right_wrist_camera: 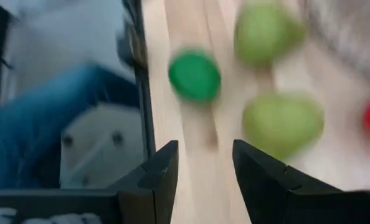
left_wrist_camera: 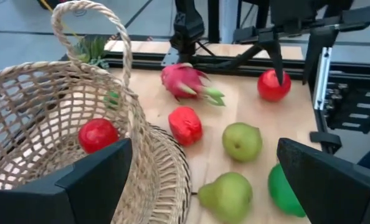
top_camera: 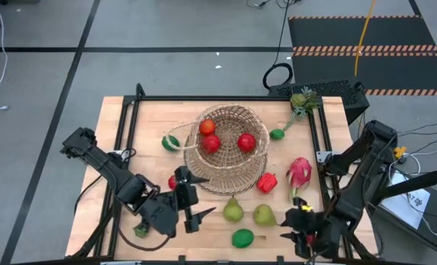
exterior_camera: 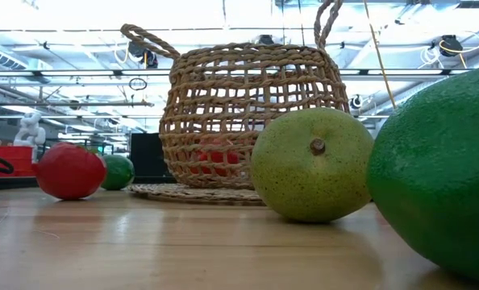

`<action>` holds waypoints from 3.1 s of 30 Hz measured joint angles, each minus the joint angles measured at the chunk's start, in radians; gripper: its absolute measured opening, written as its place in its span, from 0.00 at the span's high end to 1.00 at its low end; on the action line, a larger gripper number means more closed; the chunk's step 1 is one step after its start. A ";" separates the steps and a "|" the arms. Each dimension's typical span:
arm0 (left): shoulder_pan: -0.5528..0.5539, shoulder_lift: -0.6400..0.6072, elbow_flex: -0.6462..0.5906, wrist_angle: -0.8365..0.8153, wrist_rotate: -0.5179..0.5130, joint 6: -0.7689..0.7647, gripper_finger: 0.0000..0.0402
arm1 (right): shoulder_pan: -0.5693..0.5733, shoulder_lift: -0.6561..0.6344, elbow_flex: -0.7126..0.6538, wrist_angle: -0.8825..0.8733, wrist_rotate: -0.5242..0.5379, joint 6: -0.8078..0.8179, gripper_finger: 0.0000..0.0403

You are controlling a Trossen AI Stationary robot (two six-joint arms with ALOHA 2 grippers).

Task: Build produce basket
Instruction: Put the red apple into the basket

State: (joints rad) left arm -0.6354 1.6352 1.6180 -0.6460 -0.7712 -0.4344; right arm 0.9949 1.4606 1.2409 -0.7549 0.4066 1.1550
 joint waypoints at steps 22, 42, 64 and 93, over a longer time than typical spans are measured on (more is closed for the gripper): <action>-0.085 0.008 -0.069 0.147 -0.034 -0.142 0.01 | 0.070 0.146 0.070 -0.251 -0.696 0.468 0.63; -0.091 0.008 -0.072 0.184 -0.035 -0.167 0.01 | 0.021 0.146 -0.094 -0.254 -0.802 0.415 0.63; -0.093 0.008 -0.072 0.176 -0.035 -0.146 0.01 | -0.189 0.131 -0.094 -0.252 -0.747 0.189 0.63; -0.093 0.008 -0.072 0.175 -0.034 -0.146 0.01 | -0.095 -0.002 -0.162 -0.081 -0.384 -0.184 0.21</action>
State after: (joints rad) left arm -0.7288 1.6436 1.5459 -0.4713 -0.8055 -0.5800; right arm 0.8997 1.4586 1.0784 -0.8359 0.0223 0.9711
